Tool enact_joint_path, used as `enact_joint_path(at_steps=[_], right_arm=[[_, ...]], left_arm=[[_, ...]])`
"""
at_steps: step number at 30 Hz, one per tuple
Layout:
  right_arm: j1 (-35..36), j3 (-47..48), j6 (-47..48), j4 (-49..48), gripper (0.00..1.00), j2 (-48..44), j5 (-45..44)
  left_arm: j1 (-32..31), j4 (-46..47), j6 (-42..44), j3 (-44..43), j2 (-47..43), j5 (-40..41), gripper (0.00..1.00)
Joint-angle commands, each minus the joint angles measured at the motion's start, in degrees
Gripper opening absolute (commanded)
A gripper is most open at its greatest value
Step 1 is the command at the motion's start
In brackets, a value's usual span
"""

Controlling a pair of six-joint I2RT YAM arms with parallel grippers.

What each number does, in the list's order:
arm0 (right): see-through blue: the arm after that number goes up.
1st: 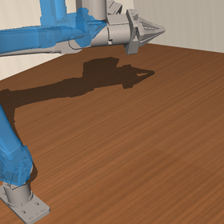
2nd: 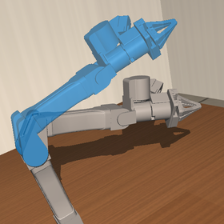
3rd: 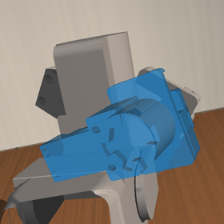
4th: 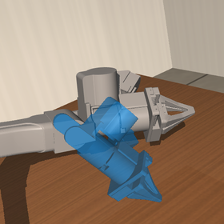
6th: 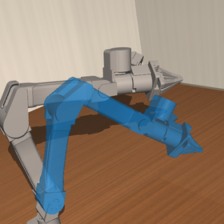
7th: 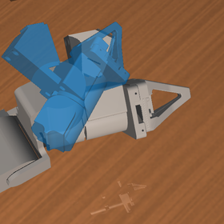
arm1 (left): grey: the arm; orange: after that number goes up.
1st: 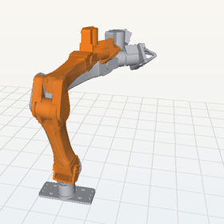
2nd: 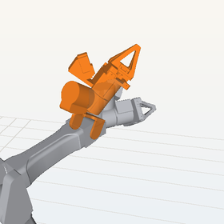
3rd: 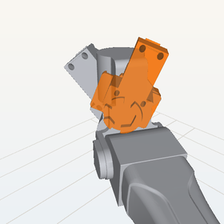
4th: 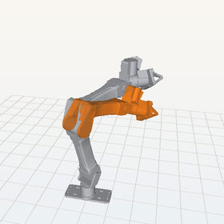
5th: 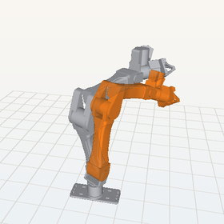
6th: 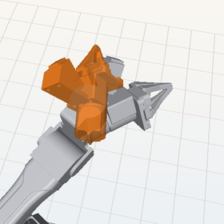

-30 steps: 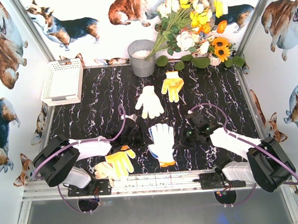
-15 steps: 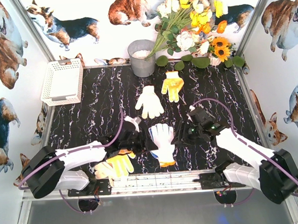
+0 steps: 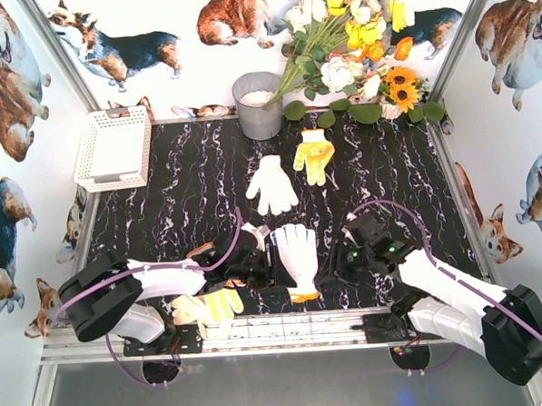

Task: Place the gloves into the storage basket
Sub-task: Pick up the glove from the center of the board.

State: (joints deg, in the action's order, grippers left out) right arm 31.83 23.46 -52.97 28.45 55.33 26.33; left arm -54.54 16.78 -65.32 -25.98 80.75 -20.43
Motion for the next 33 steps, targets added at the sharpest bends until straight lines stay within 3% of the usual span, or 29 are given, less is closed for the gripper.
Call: enact_joint_path(at_steps=[1, 20, 33], right_arm=[[0.9, -0.6, -1.1, -2.3, 0.37, -0.6, 1.5], [4.0, -0.7, 0.5, -9.1, 0.45, 8.3, 1.9], [4.3, -1.6, 0.8, -10.8, 0.35, 13.8, 0.0]], left_arm=[[-0.2, 4.7, -0.8, -0.2, 2.1, -0.5, 0.45], [-0.2, 7.3, -1.2, -0.9, 5.9, -2.0, 0.43], [-0.3, 8.1, 0.8, -2.8, 6.8, -5.5, 0.38]])
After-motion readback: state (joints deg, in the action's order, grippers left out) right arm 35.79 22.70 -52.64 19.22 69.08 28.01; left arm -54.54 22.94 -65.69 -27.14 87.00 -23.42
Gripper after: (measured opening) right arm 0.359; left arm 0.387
